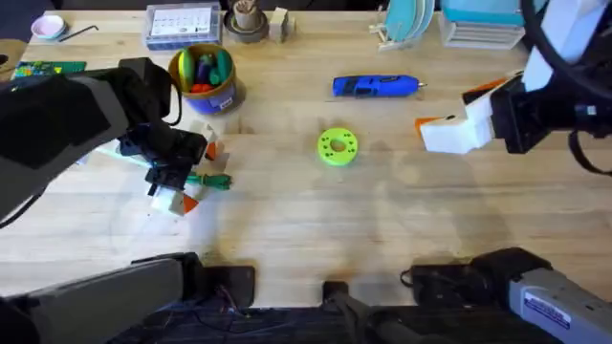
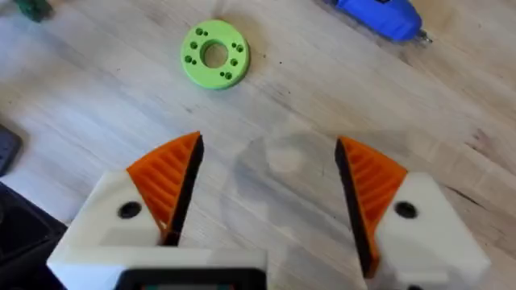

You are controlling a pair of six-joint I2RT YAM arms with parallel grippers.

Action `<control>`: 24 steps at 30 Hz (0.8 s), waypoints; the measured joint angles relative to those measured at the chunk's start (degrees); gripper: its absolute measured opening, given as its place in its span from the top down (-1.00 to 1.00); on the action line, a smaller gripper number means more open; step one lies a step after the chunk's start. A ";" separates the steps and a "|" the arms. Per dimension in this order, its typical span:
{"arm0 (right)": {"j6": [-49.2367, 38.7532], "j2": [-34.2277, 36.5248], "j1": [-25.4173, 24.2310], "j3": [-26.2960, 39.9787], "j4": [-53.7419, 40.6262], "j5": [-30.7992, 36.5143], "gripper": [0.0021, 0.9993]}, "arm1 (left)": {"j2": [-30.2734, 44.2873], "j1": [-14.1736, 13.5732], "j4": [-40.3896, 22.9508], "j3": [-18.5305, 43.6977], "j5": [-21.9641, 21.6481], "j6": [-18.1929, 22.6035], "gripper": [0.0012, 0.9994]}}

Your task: Pick up the gripper from the table and insert it into the empty holder that is missing its gripper. Then pick up a screw, insert it into the mounting hole, and use the screwdriver to tighten it. Finally, clean up the table by picking up the vegetable and placing it into the bucket.

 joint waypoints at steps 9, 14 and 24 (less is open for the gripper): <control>0.00 0.00 0.00 0.00 0.00 0.00 -0.99 | -0.10 -0.39 1.10 -0.98 -0.51 -0.62 -0.87; 0.00 0.00 0.00 0.00 0.00 0.00 -0.99 | -0.77 -0.44 0.79 -1.51 -0.71 -1.06 -0.34; 0.00 0.00 0.00 0.00 0.02 0.00 -0.99 | -0.96 -0.44 1.84 -1.45 0.03 0.08 0.81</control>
